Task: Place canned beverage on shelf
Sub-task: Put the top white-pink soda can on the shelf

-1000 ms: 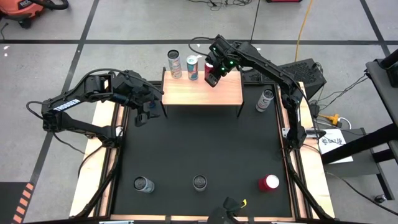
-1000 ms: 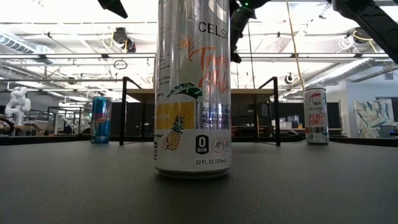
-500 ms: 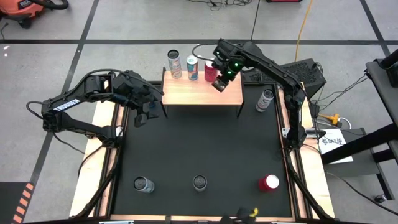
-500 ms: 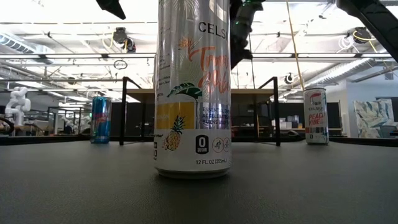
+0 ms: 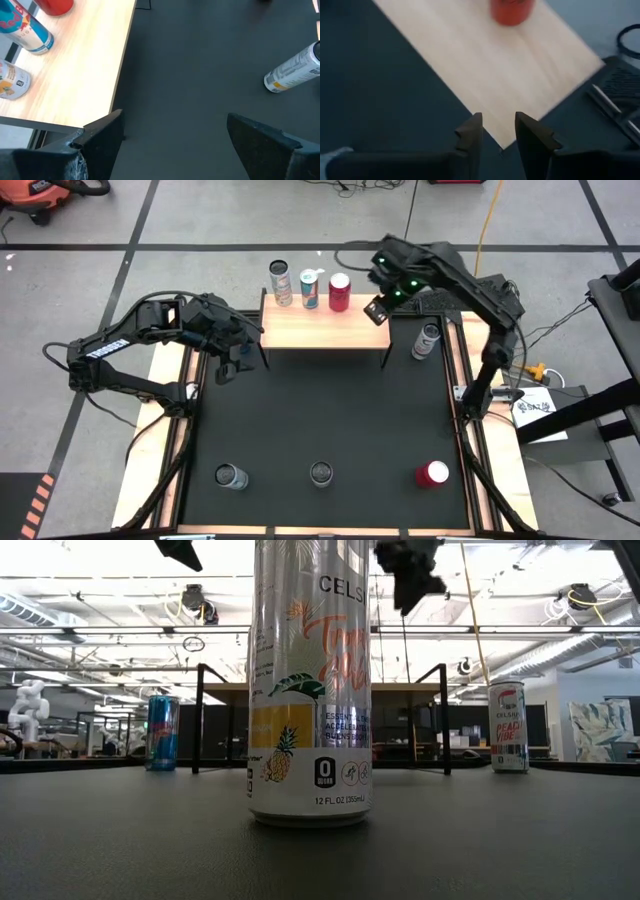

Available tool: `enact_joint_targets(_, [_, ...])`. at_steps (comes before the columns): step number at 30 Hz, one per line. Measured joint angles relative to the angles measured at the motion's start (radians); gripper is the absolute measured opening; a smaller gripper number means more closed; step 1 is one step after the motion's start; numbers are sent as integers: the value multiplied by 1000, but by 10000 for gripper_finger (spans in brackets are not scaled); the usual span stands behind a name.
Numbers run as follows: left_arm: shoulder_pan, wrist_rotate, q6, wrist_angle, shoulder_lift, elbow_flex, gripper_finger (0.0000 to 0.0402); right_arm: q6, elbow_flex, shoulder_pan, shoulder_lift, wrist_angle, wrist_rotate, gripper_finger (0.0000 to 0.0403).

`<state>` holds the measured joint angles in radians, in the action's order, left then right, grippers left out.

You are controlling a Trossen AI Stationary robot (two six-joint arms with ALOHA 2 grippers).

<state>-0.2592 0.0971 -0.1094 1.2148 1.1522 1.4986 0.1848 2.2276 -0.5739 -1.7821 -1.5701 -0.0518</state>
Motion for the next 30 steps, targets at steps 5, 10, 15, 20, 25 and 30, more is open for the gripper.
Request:
enact_joint_targets(5, [0,3,0,3,0,0,350,39,0,0,80,0,63,98])
enact_joint_targets(10, [0,4,0,3,0,0,350,44,0,0,140,13,83,98])
enact_joint_targets(15, [0,4,0,3,0,0,350,64,0,0,177,81,84,98])
enact_joint_targets(20, [0,4,0,5,0,0,350,72,0,0,186,98,108,98])
enact_joint_targets(25, [0,4,0,6,0,0,350,66,0,0,180,73,160,98])
enact_joint_targets(30, [0,4,0,6,0,0,350,58,0,0,180,82,159,98])
